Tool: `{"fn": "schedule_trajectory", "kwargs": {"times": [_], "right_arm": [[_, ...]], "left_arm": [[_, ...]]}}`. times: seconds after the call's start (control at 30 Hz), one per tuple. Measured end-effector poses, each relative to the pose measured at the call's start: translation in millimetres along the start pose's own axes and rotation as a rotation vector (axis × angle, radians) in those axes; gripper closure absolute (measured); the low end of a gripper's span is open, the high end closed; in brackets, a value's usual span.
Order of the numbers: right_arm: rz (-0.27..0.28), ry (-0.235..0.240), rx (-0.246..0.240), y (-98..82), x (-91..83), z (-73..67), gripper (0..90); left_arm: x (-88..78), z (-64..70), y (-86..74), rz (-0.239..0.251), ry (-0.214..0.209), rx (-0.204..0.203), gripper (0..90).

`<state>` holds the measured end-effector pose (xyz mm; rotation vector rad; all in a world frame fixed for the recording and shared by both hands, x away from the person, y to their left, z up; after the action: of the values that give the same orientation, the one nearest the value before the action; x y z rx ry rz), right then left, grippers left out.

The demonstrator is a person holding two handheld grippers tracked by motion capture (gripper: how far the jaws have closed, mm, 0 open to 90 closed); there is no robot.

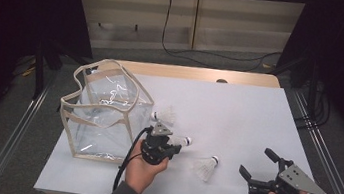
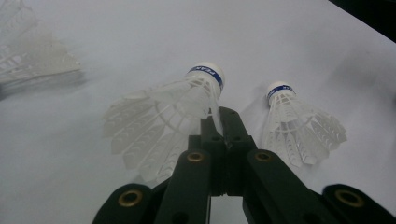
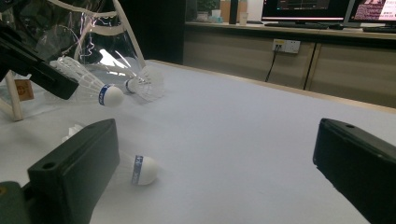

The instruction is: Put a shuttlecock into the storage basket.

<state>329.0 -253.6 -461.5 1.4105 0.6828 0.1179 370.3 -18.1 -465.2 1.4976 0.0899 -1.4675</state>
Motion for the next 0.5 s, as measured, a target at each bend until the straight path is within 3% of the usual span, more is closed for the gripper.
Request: {"fn": "schedule_trajectory", "kwargs": {"times": [0.5], "right_arm": [[0.004, -0.002, 0.004, 0.5, 0.0, 1.2, 0.3]], "left_arm": [[-14.2, 5.5, 13.5, -0.006, -0.031, 0.008, 90.0]]}}
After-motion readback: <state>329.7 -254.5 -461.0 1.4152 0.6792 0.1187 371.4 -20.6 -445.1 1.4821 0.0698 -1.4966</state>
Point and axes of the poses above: each handheld gripper's, and its own axes: x roughly forward along the jaws, y roughly out of its top, z roughly to its right, the point moved 10 cm from there along x, roughly forward along the jaws, and after that the axes turned 13 degrees about -z, right-handed, at the moved point
